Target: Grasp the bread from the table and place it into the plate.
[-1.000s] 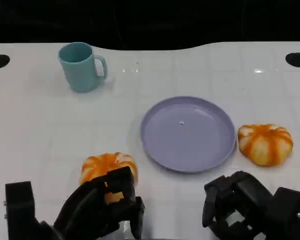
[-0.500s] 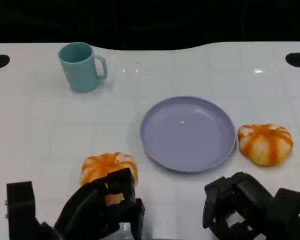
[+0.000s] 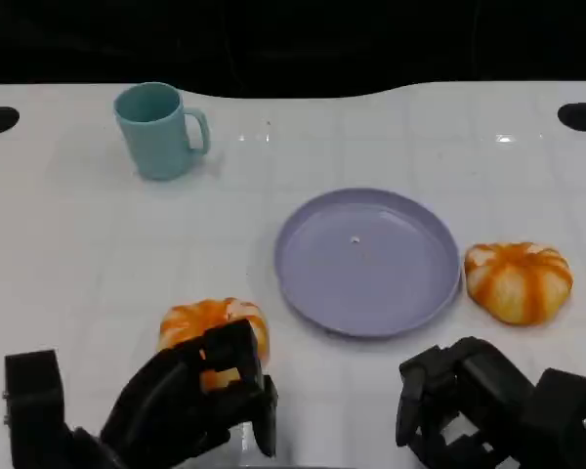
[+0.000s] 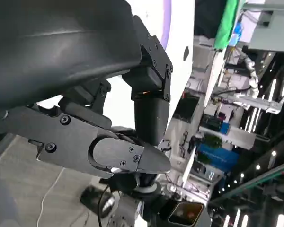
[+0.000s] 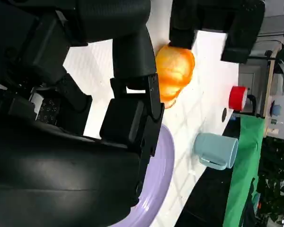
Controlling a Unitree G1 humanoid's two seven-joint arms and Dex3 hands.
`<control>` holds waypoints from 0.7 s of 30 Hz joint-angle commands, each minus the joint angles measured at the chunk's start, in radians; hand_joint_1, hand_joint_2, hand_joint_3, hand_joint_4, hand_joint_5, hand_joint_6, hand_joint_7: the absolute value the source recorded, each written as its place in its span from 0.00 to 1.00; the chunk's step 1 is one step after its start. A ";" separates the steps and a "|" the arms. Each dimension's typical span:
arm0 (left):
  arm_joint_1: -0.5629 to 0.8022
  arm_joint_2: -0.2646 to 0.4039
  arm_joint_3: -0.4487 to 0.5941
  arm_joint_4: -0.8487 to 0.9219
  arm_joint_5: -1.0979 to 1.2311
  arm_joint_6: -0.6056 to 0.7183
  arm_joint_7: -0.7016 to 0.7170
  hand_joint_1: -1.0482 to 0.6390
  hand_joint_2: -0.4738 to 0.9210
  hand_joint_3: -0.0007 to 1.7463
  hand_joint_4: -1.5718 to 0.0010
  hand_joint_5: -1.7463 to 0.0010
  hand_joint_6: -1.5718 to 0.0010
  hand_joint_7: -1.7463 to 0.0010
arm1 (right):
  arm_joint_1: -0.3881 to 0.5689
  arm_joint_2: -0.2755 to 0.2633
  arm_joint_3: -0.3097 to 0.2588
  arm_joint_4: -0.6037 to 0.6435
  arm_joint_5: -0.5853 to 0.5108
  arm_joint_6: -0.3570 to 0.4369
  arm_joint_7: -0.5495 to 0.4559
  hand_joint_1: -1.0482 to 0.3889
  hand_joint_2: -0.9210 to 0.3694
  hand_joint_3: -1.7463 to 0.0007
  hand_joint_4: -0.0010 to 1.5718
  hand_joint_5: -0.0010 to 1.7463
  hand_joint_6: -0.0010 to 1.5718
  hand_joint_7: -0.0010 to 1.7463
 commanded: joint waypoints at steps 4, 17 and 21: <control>-0.024 0.077 0.005 -0.034 0.138 -0.174 0.035 0.27 1.00 0.13 0.68 0.07 0.65 0.39 | -0.006 -0.010 -0.002 -0.008 -0.004 0.002 -0.008 0.00 0.65 0.20 1.00 0.74 1.00 0.61; -0.020 0.221 -0.001 -0.216 0.352 -0.247 0.162 0.24 0.99 0.00 0.74 0.51 0.64 0.98 | 0.003 -0.015 -0.002 -0.027 -0.006 0.018 -0.003 0.00 0.64 0.19 0.99 0.74 1.00 0.61; -0.008 0.267 -0.003 -0.285 0.424 -0.260 0.196 0.25 0.98 0.00 0.80 0.58 0.73 1.00 | 0.005 -0.013 -0.002 -0.032 -0.005 0.028 -0.005 0.00 0.64 0.20 0.99 0.74 1.00 0.61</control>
